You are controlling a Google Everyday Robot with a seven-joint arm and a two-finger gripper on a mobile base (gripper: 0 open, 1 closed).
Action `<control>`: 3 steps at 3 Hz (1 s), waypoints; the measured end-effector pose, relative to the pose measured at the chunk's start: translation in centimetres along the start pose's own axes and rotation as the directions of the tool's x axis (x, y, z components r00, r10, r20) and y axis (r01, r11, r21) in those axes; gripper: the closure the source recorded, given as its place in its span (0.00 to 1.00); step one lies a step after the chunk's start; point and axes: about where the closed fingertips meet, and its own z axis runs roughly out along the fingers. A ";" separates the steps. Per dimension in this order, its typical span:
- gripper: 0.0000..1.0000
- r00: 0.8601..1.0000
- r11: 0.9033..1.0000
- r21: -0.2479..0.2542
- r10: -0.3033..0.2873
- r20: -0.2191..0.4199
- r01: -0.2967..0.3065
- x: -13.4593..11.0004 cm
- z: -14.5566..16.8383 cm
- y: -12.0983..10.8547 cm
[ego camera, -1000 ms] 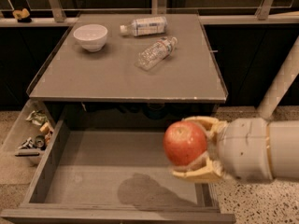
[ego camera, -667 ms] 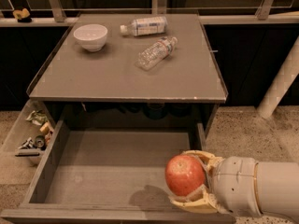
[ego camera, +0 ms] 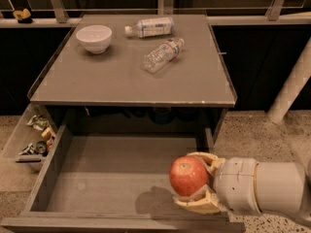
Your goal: Place apple into top drawer
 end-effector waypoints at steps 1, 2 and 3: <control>1.00 0.999 0.999 0.031 -0.022 0.041 0.021 3.6 5.1 -4.9; 1.00 0.999 0.999 0.031 -0.022 0.041 0.021 3.6 5.1 -4.9; 1.00 1.000 1.000 0.019 0.007 0.030 -0.007 6.5 7.4 -3.4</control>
Offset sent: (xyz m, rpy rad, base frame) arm 0.0783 -0.0072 -0.0811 0.0510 -0.0644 -0.0120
